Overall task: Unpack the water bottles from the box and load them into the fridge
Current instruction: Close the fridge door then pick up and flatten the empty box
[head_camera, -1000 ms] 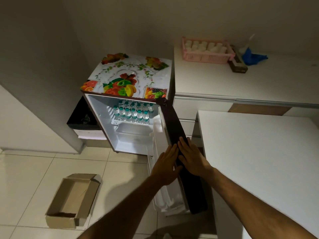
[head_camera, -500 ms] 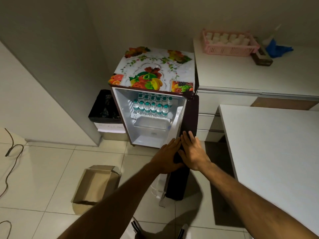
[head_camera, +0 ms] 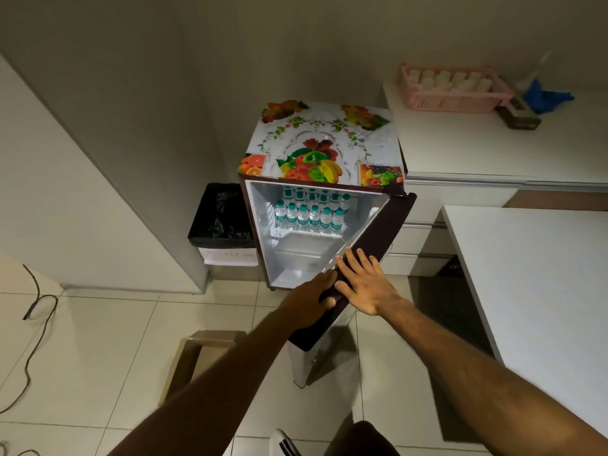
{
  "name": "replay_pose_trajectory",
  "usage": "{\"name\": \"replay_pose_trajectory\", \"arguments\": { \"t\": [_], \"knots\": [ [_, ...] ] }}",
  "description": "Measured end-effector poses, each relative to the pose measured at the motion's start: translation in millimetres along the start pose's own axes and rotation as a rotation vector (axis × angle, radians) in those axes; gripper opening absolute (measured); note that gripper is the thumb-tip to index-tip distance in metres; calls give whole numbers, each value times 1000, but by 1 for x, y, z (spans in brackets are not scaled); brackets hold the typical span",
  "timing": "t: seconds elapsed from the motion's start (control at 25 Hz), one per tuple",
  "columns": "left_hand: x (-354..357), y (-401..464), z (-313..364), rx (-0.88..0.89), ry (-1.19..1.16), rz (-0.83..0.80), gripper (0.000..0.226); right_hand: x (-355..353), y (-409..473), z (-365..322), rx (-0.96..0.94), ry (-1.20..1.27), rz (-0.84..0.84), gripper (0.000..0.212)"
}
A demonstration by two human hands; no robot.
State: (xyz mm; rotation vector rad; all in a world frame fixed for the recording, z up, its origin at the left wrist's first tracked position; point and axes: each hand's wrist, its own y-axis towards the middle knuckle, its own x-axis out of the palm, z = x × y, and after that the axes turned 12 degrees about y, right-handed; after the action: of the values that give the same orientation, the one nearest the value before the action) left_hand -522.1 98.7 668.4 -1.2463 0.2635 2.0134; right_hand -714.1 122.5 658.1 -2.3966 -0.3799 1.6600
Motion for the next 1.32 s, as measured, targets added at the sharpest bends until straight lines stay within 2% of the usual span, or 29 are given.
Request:
{"name": "replay_pose_trajectory", "arguments": {
  "t": [0.12,0.2,0.36,0.48,0.64,0.84,1.08,1.2,1.32],
  "knots": [
    [-7,-3,-27,-97,21,67,57,-9,22,-13,-14,-13,-45,67],
    [-12,-5,-51,-264,22,135,55,-22,42,-14,-67,-75,-41,66],
    [-31,-5,-89,-637,-109,264,67,-45,85,-13,-262,-237,60,65],
    [-45,11,-113,-752,-248,370,79,-40,117,-16,-281,-242,71,65],
    [-60,40,-147,-732,-270,482,83,-31,150,-23,-187,-198,172,75],
    [-91,75,-187,-692,-259,508,83,-34,183,-36,-122,-102,252,81],
    [-132,128,-237,-443,-199,559,89,-39,229,-51,52,-67,327,89],
    [-153,160,-258,-298,-107,554,71,-43,251,-55,111,-27,381,92],
    [-166,187,-276,-248,-39,526,70,-46,270,-57,181,-38,420,92]
  ]
}}
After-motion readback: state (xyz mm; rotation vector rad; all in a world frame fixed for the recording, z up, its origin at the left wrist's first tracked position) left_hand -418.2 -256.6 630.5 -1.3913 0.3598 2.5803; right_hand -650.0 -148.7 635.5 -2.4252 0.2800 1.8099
